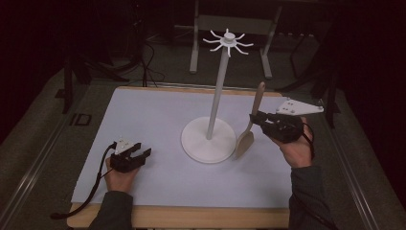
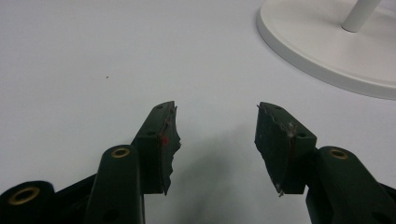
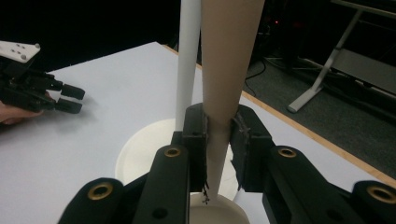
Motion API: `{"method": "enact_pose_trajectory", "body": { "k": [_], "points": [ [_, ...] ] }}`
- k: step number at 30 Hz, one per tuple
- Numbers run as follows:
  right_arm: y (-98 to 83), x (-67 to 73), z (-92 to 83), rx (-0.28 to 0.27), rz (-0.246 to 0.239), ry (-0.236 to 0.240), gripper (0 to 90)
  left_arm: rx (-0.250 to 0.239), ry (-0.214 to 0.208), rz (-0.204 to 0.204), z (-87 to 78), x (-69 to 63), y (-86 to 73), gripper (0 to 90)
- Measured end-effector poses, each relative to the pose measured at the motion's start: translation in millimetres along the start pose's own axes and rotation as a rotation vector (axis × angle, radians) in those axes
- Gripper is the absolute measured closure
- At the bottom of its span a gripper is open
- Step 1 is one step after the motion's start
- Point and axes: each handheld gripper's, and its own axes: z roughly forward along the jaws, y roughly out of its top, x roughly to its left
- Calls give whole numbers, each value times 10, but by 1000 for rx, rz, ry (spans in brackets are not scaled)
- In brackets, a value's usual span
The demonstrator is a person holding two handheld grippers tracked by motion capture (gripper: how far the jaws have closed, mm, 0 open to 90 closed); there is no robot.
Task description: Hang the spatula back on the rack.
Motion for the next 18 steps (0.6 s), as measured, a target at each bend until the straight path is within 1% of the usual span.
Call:
{"method": "enact_pose_trajectory", "body": {
  "k": [8, 18],
  "points": [
    [66, 0, -1, -28, 8, -9, 767, 0, 1, 2, 0, 2, 0, 485],
    [123, -3, 12, -39, 18, -11, 767, 0, 0, 3, -1, 2, 0, 484]
  ]
}}
